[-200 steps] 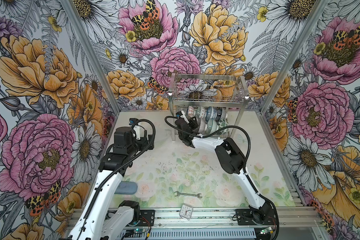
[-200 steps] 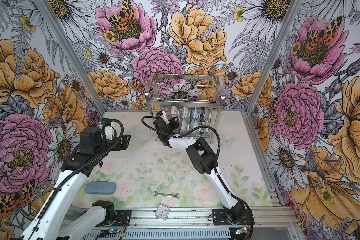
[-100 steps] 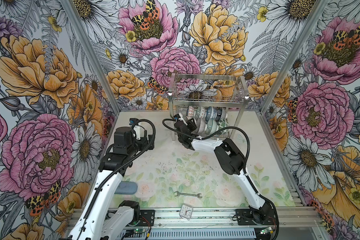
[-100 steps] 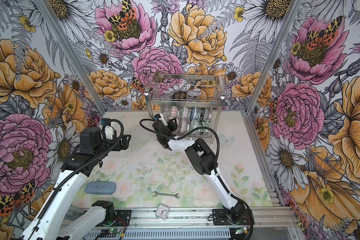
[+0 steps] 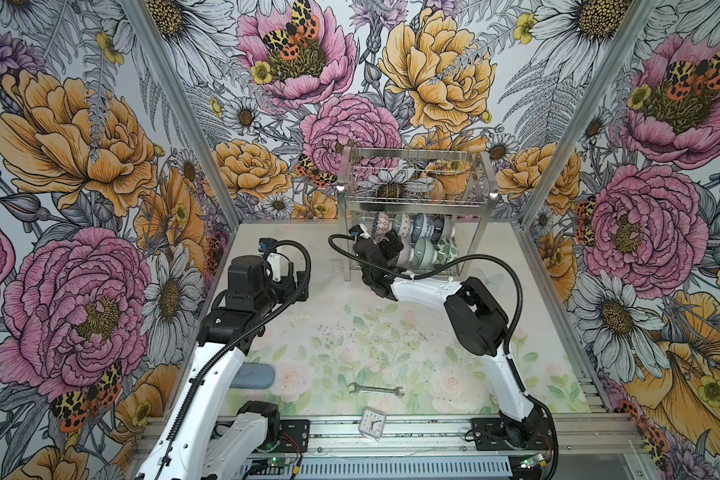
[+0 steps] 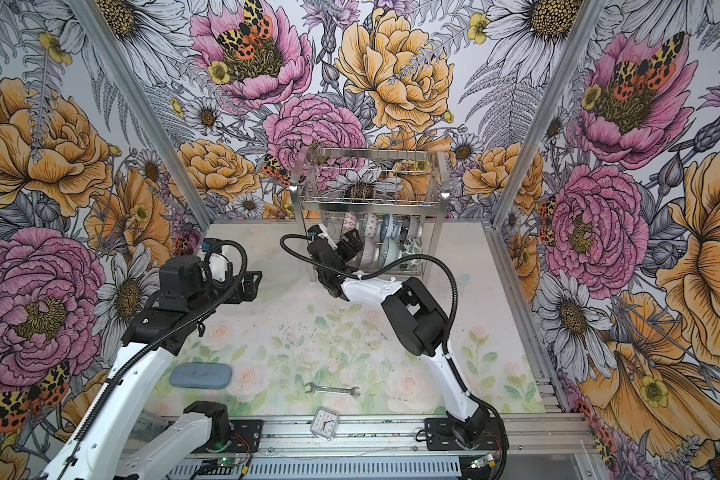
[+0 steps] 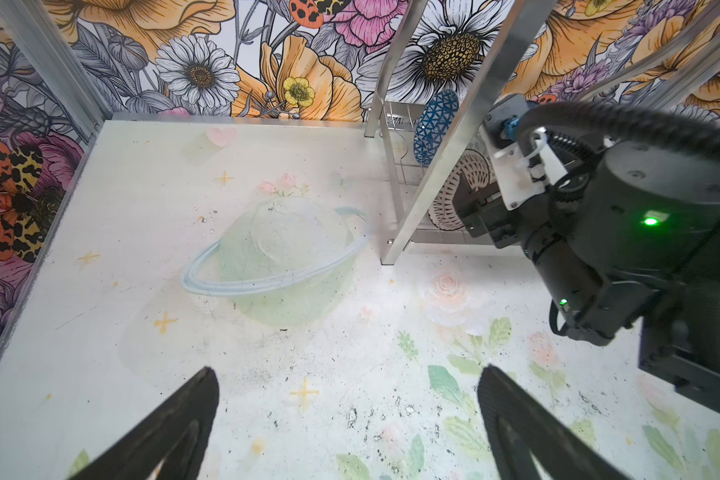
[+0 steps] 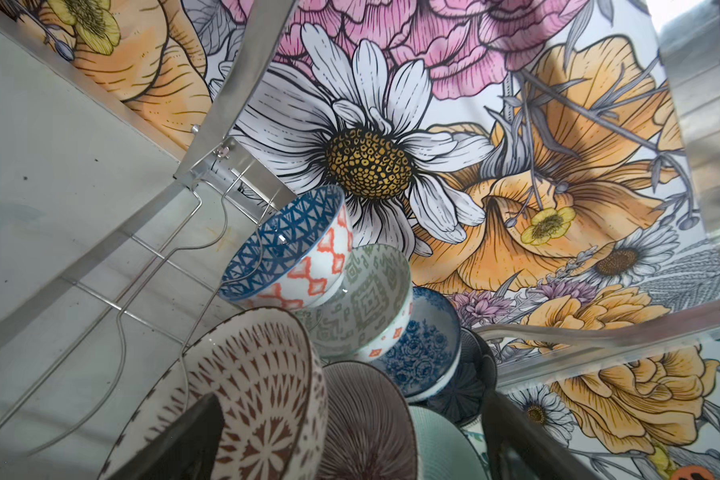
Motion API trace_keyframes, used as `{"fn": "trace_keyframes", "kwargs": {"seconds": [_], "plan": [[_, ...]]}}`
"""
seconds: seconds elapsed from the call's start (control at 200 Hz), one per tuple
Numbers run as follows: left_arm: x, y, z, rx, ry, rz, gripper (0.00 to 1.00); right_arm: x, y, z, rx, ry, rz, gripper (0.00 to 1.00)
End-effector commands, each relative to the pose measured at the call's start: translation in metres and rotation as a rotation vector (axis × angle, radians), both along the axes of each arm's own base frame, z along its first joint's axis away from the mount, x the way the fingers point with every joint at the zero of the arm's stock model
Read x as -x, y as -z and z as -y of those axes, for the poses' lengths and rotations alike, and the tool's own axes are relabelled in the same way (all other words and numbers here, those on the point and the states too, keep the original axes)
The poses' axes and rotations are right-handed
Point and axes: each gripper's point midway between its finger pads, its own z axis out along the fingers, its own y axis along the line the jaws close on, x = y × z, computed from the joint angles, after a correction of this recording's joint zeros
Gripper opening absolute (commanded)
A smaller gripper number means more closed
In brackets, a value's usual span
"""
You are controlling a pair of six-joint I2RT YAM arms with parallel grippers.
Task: Load the bowls into the dish rack
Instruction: 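Move the starburst bowl with the right gripper into a rack slot, then open the right gripper and withdraw it from the rack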
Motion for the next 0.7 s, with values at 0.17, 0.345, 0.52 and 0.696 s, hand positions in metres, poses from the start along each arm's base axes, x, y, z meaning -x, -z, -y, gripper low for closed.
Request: {"fn": "trace_keyframes", "kwargs": {"seconds": [0.17, 0.345, 0.52, 0.696], "plan": [[-0.001, -0.006, 0.003, 0.010, 0.023, 0.032, 0.99, 0.026, -0.046, 0.015, -0.111, -0.049, 0.049, 1.00], [-0.002, -0.006, 0.001, 0.001, 0.012, 0.040, 0.99, 0.057, -0.057, 0.045, -0.182, -0.086, 0.032, 1.00], [-0.006, -0.014, -0.002, 0.029, -0.033, 0.083, 0.99, 0.113, -0.068, 0.085, -0.385, -0.242, -0.026, 1.00], [-0.010, -0.014, -0.016, 0.053, -0.174, 0.149, 0.99, 0.153, -0.072, 0.190, -0.639, -0.124, 0.076, 1.00]]}}
